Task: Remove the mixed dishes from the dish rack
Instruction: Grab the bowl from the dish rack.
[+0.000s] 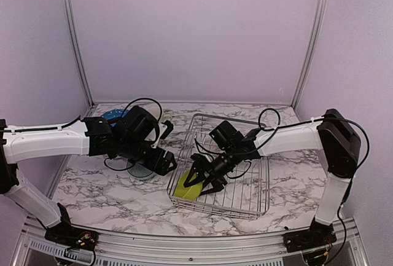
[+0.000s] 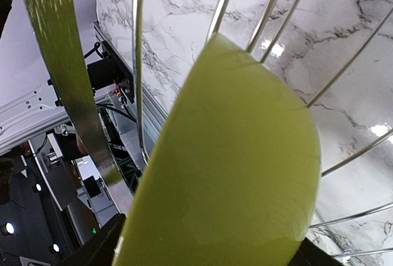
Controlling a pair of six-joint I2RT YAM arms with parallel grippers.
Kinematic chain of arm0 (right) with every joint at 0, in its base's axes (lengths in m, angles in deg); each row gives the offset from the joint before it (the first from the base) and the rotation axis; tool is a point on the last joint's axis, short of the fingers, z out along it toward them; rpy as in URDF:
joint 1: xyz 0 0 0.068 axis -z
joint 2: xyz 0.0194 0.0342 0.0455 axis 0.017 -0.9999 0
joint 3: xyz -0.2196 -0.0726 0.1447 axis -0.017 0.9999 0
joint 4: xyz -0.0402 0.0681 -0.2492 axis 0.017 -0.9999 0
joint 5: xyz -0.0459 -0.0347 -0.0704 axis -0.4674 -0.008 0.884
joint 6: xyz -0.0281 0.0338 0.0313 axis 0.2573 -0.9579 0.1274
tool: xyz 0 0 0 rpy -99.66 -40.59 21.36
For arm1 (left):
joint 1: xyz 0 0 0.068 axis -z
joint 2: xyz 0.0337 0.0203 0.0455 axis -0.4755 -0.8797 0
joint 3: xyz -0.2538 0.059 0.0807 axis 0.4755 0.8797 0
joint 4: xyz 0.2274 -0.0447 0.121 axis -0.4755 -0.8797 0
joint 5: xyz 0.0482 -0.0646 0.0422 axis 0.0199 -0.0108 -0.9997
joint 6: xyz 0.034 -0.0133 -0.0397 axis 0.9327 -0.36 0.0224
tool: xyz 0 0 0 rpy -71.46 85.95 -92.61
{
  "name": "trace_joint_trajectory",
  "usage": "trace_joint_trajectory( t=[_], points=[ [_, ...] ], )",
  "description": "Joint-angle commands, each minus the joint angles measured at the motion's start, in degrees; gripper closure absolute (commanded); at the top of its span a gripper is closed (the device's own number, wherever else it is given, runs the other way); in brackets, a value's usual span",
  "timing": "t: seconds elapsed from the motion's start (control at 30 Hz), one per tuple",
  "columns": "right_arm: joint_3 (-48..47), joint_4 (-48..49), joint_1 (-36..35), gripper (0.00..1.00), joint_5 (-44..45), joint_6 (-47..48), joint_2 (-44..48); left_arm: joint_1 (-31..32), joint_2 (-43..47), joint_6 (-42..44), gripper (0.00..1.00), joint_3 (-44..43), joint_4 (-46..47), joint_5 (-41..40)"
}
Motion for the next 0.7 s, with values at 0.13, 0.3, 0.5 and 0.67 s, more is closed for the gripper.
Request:
trace_joint_trajectory(
  t=[0.13,0.3,0.5,0.67],
  points=[
    [-1.9,-1.1,0.7,0.36,0.0,-0.5,0.7,-0.6,0.6,-0.3,0.15,0.2,-2.4,-4.7],
    [-1.8,-3.1,1.1,0.41,1.1,-0.3,1.9,-0.9,0.2,-0.3,0.15,0.2,-2.3,-5.0],
    [-1.5,-5.8,1.8,0.46,2.9,0.2,3.8,-1.3,0.0,-0.2,0.14,0.2,-2.0,-5.7],
    [-1.2,-7.0,2.7,0.48,3.7,0.1,5.6,-1.7,-0.1,0.0,0.14,0.2,-1.7,-5.8]
  ],
)
